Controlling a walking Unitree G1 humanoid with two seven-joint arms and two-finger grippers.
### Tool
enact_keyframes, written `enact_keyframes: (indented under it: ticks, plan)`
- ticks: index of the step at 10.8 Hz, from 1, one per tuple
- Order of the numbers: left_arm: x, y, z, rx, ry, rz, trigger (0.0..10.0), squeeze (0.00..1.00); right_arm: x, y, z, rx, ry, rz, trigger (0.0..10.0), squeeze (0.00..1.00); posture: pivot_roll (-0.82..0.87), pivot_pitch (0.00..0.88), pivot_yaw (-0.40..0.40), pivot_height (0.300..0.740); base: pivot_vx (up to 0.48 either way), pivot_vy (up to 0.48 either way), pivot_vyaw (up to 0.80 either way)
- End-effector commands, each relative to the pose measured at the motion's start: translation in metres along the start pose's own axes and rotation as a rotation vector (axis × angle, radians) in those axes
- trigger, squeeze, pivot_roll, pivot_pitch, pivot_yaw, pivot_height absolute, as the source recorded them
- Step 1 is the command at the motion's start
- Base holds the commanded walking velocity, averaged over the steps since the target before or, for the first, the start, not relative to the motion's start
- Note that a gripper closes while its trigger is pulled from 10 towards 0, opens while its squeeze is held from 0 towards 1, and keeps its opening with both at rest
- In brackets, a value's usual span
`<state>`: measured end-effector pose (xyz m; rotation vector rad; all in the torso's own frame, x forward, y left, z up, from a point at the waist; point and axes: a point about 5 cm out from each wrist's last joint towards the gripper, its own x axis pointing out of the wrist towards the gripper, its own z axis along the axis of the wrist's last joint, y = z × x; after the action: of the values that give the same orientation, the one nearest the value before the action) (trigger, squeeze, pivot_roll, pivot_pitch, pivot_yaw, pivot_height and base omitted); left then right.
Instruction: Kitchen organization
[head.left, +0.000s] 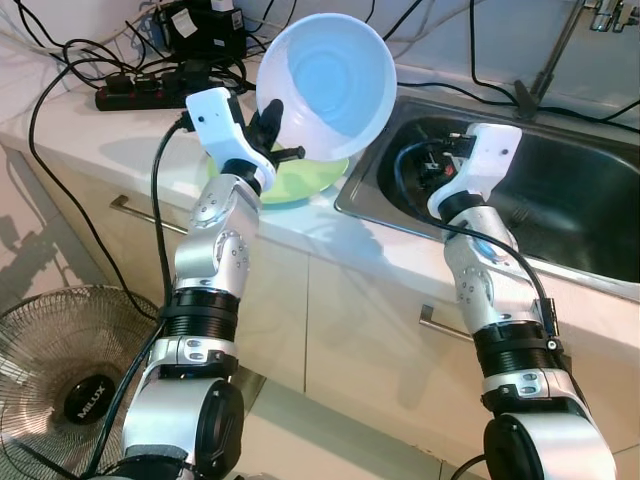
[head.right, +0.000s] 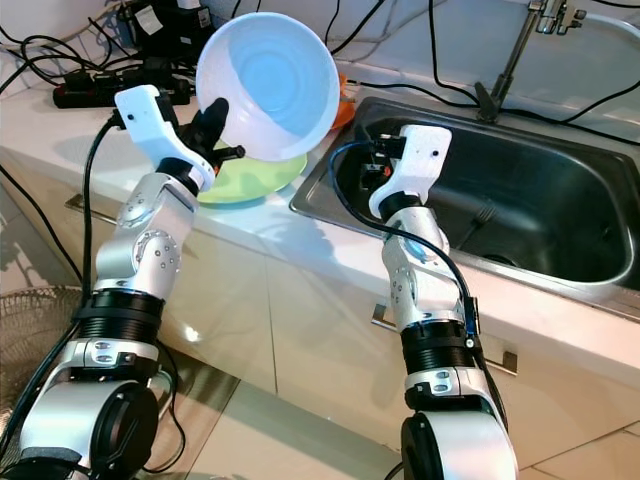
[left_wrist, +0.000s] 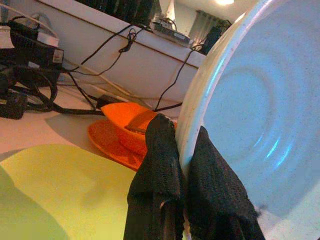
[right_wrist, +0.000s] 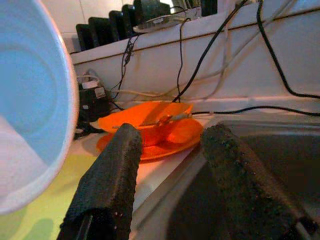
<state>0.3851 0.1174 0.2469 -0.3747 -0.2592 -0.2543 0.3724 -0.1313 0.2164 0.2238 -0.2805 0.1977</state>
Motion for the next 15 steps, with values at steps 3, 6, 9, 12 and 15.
enact_keyframes:
  ticks: [3, 6, 9, 12, 15]
  plan:
    - [-0.001, -0.007, 0.008, 0.029, -0.040, -0.032, 10.0, 0.00, 0.000, 0.009, 0.003, 0.077, 0.023, 0.076, 10.0, 0.00, 0.09, 0.046, 0.012, 0.740, 0.000, 0.000, 0.00]
    - [0.000, -0.007, 0.008, 0.024, -0.042, -0.021, 10.0, 0.00, -0.002, 0.016, 0.009, 0.130, 0.014, 0.131, 10.0, 0.00, 0.09, 0.054, 0.015, 0.740, 0.000, 0.000, 0.00]
    - [0.000, -0.007, 0.010, 0.027, -0.047, -0.016, 10.0, 0.00, -0.002, 0.018, 0.012, 0.147, 0.011, 0.155, 10.0, 0.00, 0.09, 0.058, 0.017, 0.740, 0.000, 0.000, 0.00]
    - [0.000, -0.011, 0.007, 0.015, -0.033, -0.049, 10.0, 0.00, -0.003, 0.019, 0.012, 0.153, 0.015, 0.160, 10.0, 0.00, 0.09, 0.056, 0.017, 0.740, 0.000, 0.000, 0.00]
    - [-0.002, -0.022, 0.002, 0.006, -0.003, -0.121, 10.0, 0.00, -0.005, 0.020, 0.007, 0.155, 0.037, 0.165, 10.0, 0.00, 0.09, 0.052, 0.013, 0.740, 0.000, 0.000, 0.00]
